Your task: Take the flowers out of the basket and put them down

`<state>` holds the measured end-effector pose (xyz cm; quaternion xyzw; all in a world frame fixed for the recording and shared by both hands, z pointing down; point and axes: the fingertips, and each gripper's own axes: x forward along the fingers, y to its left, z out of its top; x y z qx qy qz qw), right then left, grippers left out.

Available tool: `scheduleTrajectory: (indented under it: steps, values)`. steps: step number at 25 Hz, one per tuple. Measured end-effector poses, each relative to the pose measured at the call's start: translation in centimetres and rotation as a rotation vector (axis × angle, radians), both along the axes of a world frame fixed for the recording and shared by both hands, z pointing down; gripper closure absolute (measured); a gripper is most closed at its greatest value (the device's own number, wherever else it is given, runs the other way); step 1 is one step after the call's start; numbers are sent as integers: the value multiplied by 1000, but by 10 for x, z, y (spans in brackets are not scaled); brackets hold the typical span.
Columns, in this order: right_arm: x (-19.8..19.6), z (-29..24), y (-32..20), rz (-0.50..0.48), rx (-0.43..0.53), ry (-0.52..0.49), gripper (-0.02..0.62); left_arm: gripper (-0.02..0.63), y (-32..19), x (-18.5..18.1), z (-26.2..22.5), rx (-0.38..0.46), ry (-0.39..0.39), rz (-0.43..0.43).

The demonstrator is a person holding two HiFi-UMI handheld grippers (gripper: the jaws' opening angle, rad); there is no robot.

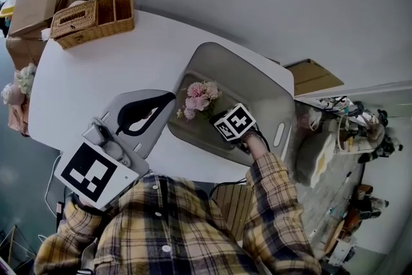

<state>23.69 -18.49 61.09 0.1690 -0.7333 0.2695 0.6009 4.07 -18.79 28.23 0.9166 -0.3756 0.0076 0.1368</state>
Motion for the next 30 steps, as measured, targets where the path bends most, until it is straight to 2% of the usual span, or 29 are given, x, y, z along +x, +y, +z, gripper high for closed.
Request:
scheduleTrajectory:
  steps: [9, 14, 23, 30]
  values:
    - [-14, -58, -17, 40, 151, -138, 583, 592, 14, 7, -6, 20, -10, 11]
    - [-1, -102, -14, 94, 251, -204, 583, 592, 41, 25, -17, 52, -24, 22]
    - [4, -154, -29, 165, 393, -296, 584, 592, 60, 33, -17, 59, -27, 32]
    - [-15, -182, -25, 169, 506, -375, 584, 592, 80, 26, 0, 56, -29, 19]
